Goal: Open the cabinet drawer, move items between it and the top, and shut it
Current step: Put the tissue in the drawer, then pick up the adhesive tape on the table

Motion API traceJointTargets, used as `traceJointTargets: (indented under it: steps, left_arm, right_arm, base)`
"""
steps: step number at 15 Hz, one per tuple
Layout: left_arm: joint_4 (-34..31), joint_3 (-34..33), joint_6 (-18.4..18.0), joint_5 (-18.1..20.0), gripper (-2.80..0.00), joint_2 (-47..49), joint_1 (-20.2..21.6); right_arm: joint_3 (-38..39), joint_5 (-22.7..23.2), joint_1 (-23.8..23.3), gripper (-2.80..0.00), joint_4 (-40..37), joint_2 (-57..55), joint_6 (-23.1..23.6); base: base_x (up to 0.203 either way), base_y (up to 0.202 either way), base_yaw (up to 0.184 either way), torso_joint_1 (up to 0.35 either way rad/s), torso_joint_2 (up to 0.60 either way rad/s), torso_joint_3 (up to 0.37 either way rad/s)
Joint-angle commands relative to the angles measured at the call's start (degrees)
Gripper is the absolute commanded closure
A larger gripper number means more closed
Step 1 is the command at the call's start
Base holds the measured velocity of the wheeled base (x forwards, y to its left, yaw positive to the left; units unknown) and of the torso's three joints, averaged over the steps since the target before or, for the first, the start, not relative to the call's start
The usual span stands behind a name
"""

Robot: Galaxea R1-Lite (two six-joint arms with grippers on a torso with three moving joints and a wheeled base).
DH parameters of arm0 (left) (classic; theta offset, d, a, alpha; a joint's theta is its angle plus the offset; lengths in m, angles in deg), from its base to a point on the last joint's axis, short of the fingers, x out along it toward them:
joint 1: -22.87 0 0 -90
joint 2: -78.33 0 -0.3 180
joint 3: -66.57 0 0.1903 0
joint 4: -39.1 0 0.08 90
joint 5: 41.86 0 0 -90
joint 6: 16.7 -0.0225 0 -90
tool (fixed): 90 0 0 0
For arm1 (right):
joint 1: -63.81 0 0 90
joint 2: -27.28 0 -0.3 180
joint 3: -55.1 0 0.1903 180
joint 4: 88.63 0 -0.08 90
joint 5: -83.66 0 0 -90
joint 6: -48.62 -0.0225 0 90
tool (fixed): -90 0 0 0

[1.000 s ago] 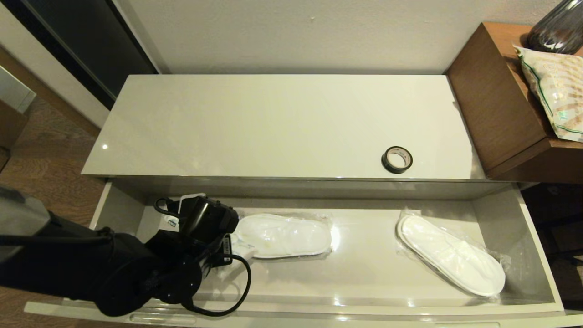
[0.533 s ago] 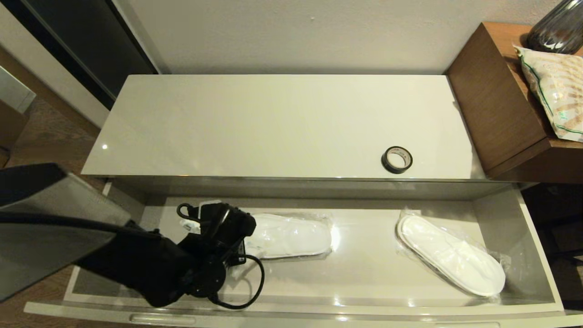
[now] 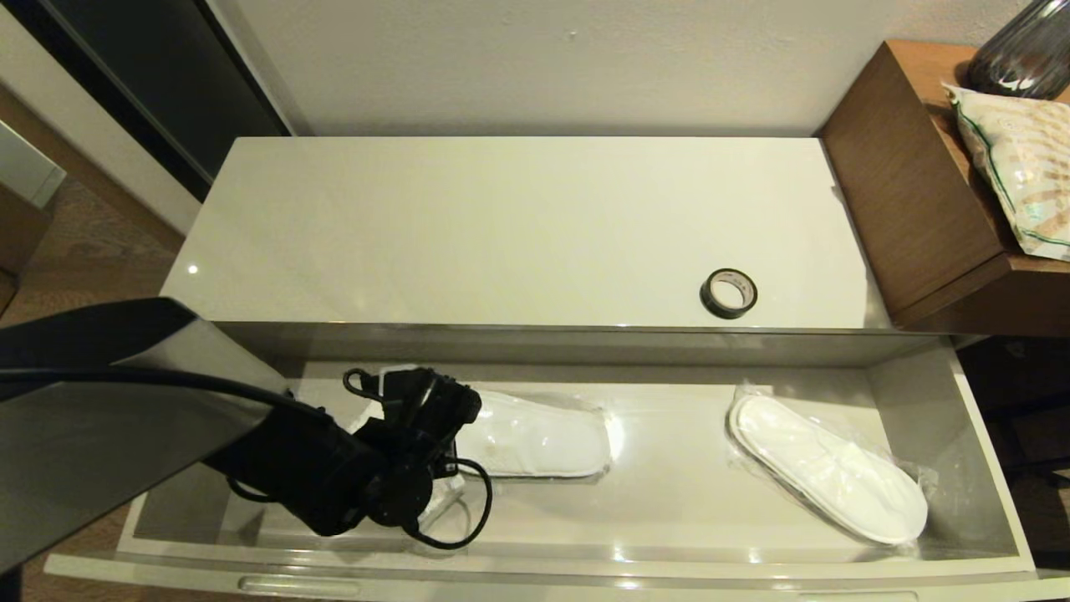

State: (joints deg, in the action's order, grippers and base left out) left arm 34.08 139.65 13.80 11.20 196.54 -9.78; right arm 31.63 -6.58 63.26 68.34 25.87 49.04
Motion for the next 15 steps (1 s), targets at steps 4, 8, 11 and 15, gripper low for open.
traceJointTargets:
  steps: [4, 8, 11, 15]
  left_arm:
    - [-6.48, -0.74, 0.15, -0.60, -2.80, -15.14, -0.98]
    - [-30.45, -1.36, 0.26, -0.90, 0.00, -44.67, -1.64]
    - [-53.45, 0.20, -3.27, -2.67, 0.00, -66.16, 1.56]
    - [-76.90, 5.93, -15.22, -1.45, 0.00, -88.96, 11.73]
  right_arm:
    - [0.01, -0.02, 0.02, 0.00, 0.02, -0.09, 0.02]
    - [0.01, -0.02, 0.02, 0.00, 0.02, -0.09, 0.02]
    - [0.01, 0.07, 0.02, 0.00, 0.02, -0.09, 0.02]
    - [0.01, -0.02, 0.02, 0.00, 0.02, -0.09, 0.02]
  base:
    - [0.000, 0.000, 0.000, 0.000, 0.00, 0.000]
    - [0.000, 0.000, 0.000, 0.000, 0.00, 0.000]
    - [0.000, 0.000, 0.000, 0.000, 0.00, 0.000]
    - [0.000, 0.000, 0.000, 0.000, 0.00, 0.000]
